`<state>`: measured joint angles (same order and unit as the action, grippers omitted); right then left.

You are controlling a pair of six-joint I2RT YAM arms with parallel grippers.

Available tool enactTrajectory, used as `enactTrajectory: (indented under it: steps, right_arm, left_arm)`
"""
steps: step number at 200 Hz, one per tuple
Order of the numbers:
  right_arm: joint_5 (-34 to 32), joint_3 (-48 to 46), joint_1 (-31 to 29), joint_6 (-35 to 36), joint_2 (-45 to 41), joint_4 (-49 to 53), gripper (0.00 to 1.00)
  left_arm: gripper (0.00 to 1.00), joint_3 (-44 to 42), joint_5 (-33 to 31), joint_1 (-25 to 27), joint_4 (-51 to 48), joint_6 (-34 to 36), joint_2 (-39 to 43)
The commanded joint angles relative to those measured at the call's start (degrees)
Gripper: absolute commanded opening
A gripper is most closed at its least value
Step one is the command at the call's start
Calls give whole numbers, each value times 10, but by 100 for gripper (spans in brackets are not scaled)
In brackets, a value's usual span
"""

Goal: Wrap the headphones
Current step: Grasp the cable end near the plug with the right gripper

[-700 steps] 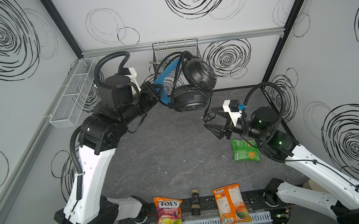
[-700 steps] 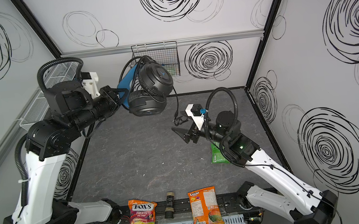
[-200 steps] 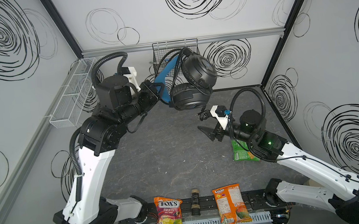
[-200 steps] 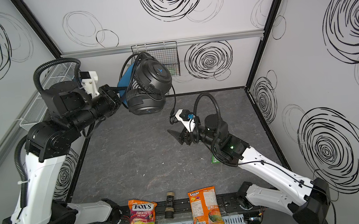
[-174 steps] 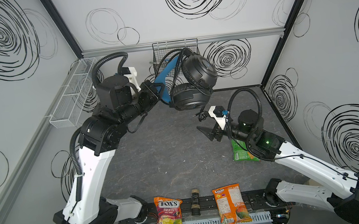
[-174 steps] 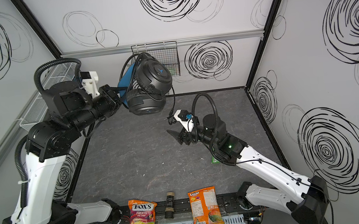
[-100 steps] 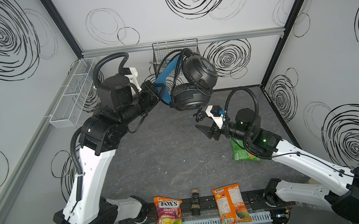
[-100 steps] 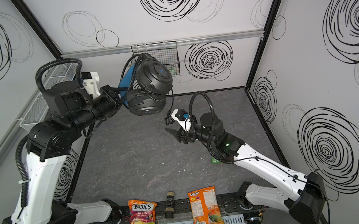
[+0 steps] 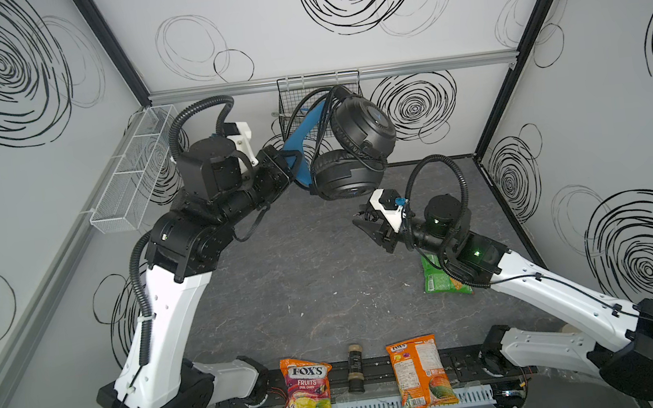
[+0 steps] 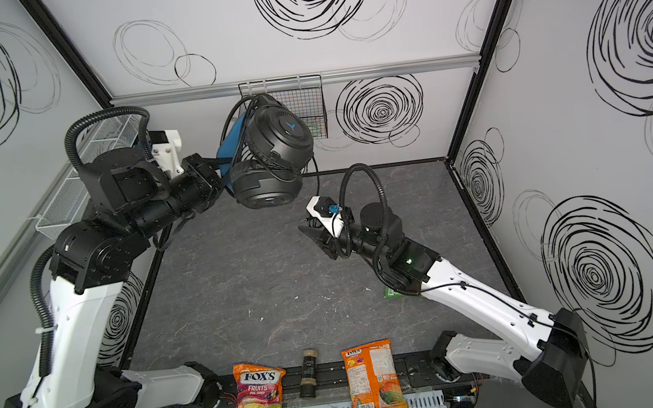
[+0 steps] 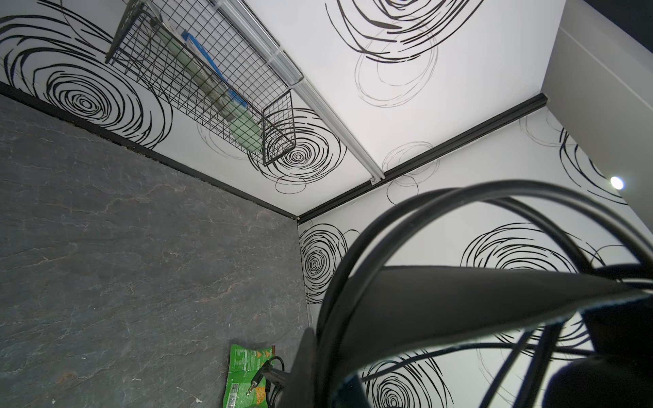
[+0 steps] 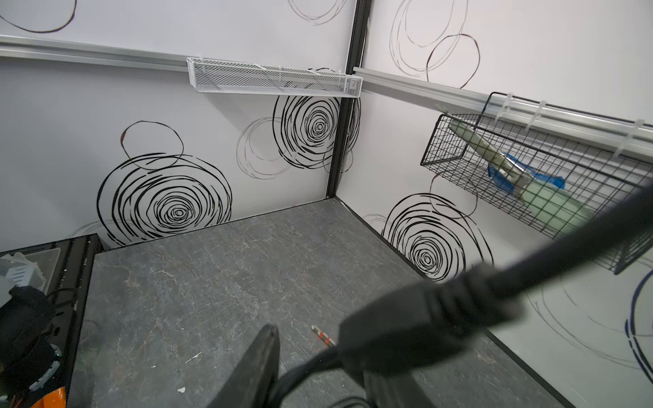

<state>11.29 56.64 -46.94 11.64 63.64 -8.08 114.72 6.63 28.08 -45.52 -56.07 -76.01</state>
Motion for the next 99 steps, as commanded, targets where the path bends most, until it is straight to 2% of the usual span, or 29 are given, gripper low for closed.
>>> enactTrajectory:
  steps: [1, 21, 51, 79, 99]
  right_arm:
    - [-4, 9, -4, 3, -6, -9, 38]
    - [-5, -3, -5, -4, -16, -7, 33]
    - [-7, -11, -13, -16, -25, -5, 19]
    - [-7, -14, -25, -27, -19, -4, 0]
    - [2, -26, -28, -50, -15, -12, 0]
  left_arm:
    - [0, -7, 8, 3, 85, -25, 23]
    - [0, -35, 9, 0, 125, -35, 37]
    - [0, -87, 12, -12, 172, -74, 56]
    - [0, -106, 13, -13, 208, -104, 59]
    - [0, -102, 18, -13, 226, -116, 56]
